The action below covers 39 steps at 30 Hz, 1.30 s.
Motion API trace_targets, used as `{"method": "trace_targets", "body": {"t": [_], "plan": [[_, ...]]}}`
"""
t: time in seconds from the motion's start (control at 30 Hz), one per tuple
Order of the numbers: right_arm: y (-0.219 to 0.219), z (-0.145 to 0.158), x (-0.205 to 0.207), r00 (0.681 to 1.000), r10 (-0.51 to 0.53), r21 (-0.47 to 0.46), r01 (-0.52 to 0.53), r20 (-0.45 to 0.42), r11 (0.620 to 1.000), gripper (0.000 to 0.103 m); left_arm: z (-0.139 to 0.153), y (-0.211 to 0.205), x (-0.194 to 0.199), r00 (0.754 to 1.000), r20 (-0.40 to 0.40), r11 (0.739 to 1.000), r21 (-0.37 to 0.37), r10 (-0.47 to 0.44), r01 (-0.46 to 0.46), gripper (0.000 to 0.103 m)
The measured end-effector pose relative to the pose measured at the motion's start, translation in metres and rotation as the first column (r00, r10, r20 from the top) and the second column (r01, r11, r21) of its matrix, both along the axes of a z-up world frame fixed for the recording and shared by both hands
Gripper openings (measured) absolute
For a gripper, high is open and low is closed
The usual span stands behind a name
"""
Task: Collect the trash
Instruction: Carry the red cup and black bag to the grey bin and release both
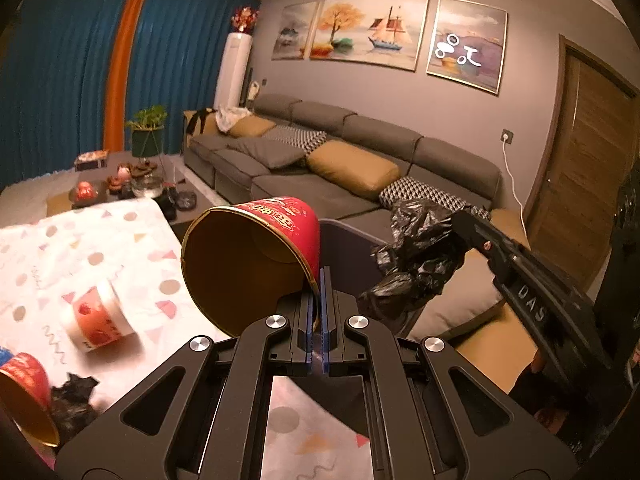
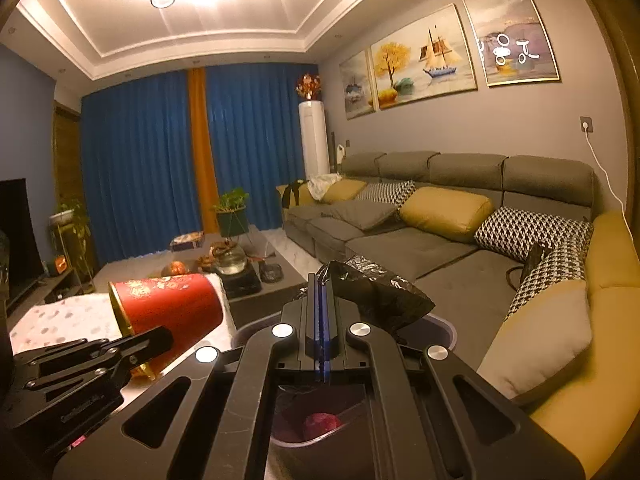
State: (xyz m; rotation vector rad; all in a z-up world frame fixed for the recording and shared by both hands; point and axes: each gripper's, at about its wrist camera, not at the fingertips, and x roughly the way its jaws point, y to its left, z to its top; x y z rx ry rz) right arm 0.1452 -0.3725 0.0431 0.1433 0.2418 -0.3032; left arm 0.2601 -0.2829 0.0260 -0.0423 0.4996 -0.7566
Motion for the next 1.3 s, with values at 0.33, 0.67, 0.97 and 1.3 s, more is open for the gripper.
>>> {"method": "trace_targets", "body": {"t": [0.33,0.67,0.97,1.3], "plan": [[-0.016,-0.019,0.022,0.999,0.009,0.050,-0.006,-0.045,0.999,0.002,-0.013,-0.029,0.016,0.999,-0.027,1.000,0.003,-0.025,0.025,0.002],[-0.019,-0.028,0.031,0.997,0.029,0.070,-0.023,-0.075,0.997,0.002,-0.026,-0.038,0.025,0.997,-0.065,0.999,0.005,-0.031,0.032,0.002],[-0.028,-0.036,0.031,0.997,0.009,0.110,0.000,-0.082,0.994,0.028,-0.035,-0.049,0.032,0.995,-0.091,0.999,0.017,-0.047,0.049,0.002],[-0.039,-0.033,-0.002,0.997,-0.066,0.124,0.069,-0.028,0.990,0.044,-0.052,-0.071,0.031,0.991,-0.109,0.993,0.082,-0.075,0.084,0.033]]}}
